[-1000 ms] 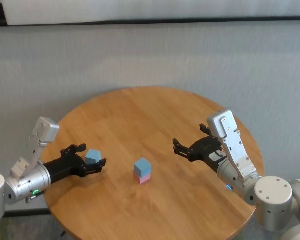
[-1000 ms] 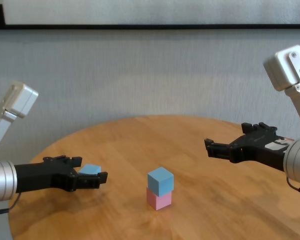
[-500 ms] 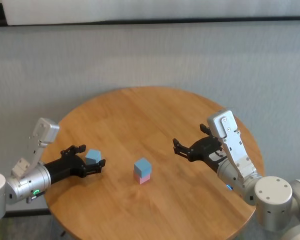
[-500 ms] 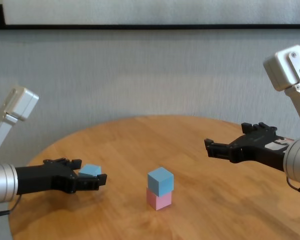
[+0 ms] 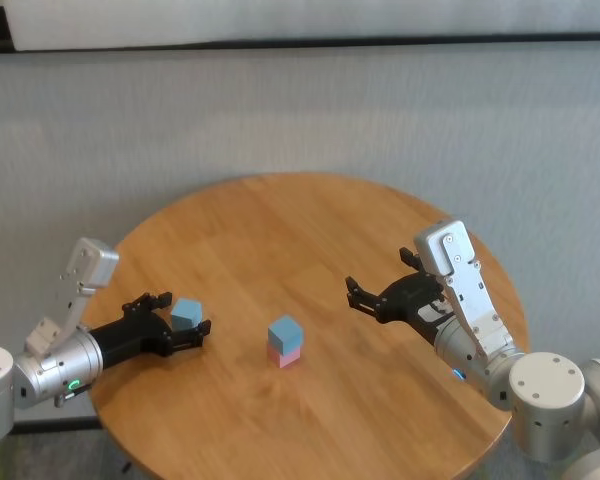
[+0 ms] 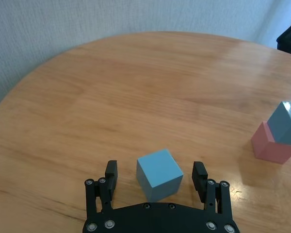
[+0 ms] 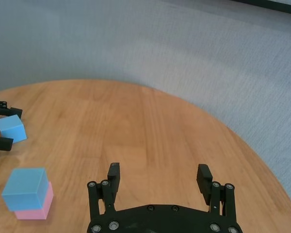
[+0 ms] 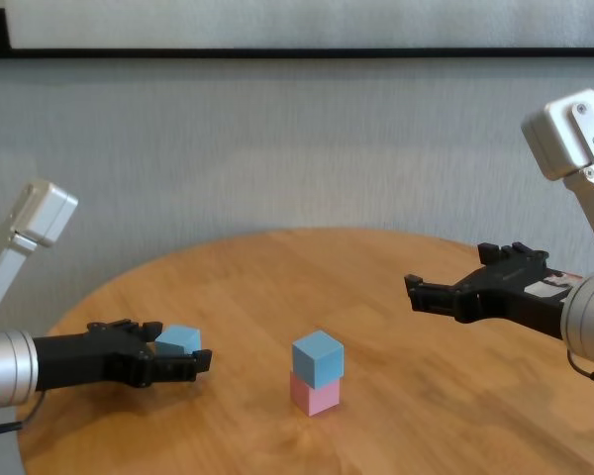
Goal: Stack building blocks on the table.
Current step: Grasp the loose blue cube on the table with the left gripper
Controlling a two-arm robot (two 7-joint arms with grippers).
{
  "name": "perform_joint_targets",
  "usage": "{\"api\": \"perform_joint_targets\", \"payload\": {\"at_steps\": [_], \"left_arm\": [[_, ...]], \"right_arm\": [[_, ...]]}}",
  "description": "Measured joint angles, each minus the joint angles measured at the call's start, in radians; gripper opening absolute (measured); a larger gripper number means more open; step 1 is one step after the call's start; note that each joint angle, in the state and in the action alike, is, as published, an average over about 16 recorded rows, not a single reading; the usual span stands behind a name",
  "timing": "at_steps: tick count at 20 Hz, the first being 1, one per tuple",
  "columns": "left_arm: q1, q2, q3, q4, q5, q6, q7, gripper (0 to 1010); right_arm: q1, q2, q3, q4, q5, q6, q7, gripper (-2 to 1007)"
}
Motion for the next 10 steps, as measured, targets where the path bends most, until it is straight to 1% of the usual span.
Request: {"api": "perform_joint_targets", "payload": {"at_steps": [10], "left_arm": [[-0.04,-0.021,-0.018,0.089,0.016,-0.039,-0.023,1000]], "right_arm": [[0.0,0.0,0.0,0.0,0.0,0.0,0.0,1000]]}}
